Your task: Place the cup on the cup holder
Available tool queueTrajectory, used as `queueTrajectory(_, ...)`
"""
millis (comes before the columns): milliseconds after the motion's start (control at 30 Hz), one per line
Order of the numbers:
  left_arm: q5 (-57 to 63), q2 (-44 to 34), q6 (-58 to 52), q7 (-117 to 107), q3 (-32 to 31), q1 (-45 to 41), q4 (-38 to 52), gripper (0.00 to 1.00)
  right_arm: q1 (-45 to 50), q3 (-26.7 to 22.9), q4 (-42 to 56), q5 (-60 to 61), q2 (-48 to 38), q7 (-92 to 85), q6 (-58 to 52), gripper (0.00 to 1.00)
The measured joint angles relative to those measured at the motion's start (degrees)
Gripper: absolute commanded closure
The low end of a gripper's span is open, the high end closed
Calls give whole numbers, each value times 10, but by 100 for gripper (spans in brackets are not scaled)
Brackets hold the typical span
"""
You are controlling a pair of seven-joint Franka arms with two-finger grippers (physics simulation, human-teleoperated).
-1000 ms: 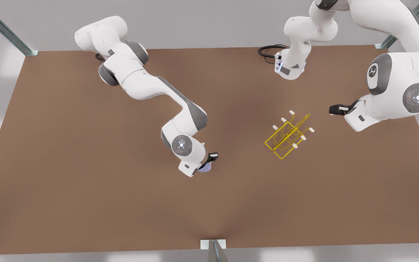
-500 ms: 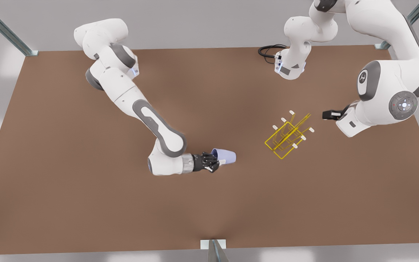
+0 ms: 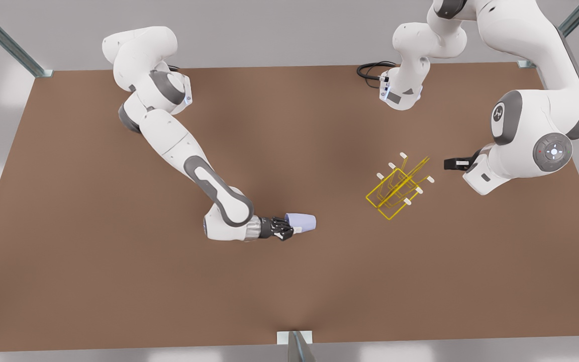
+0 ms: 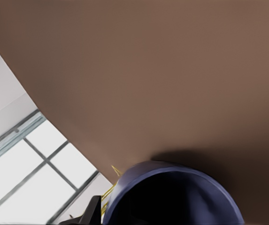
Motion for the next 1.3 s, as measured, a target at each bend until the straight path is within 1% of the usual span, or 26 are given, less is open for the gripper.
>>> queueTrajectory(167,1,1,2,-7,0,0,-1,0,0,-1,-2,-16,-3,-35,5,0)
queueTrajectory(333,1,0,3,-15,-1,0,-5,0,-5,-13,-5,-85,-5,-61,1,0)
queueTrajectory(400,1,0,3,-18,-1,0,-5,0,-7,-32,-9,-117,-13,-69,-16,0)
queueTrajectory(467,-1,0,5,-26,-1,-6,-8,0,-9,-70,-8,-147,-37,-76,-54,0)
queueTrajectory(567,-17,1,13,-58,-2,-48,-10,0,-17,-138,4,-206,-108,-77,-136,0)
queueTrajectory(633,-36,11,25,-97,-2,-96,-9,0,-30,-187,7,-285,-186,-76,-185,0)
queueTrajectory(700,-54,56,55,-158,-2,-177,-1,0,-59,-243,8,-396,-301,-75,-244,0)
queueTrajectory(733,-60,91,74,-193,-3,-209,18,0,-69,-268,4,-450,-356,-75,-280,0)
queueTrajectory(800,-67,160,113,-269,-3,-246,71,0,-84,-305,-32,-532,-442,-74,-350,0)
queueTrajectory(833,-69,185,139,-309,-3,-256,81,0,-106,-304,-73,-566,-480,-74,-371,0)
queueTrajectory(867,-71,207,168,-353,-3,-263,87,0,-139,-283,-109,-595,-509,-74,-388,0)
queueTrajectory(933,-72,240,227,-448,-2,-268,99,0,-170,-254,-155,-633,-533,-72,-416,0)
queueTrajectory(967,-73,250,258,-497,-2,-269,98,0,-166,-241,-160,-641,-535,-72,-429,0)
queueTrajectory(1033,-74,258,306,-587,-2,-271,96,0,-147,-231,-162,-652,-535,-70,-448,0)
queueTrajectory(1167,-82,265,378,-750,-2,-288,81,0,-152,-230,-163,-661,-534,-66,-473,0)
queueTrajectory(1300,-98,271,423,-898,-2,-296,67,0,-153,-230,-160,-664,-534,-64,-486,0)
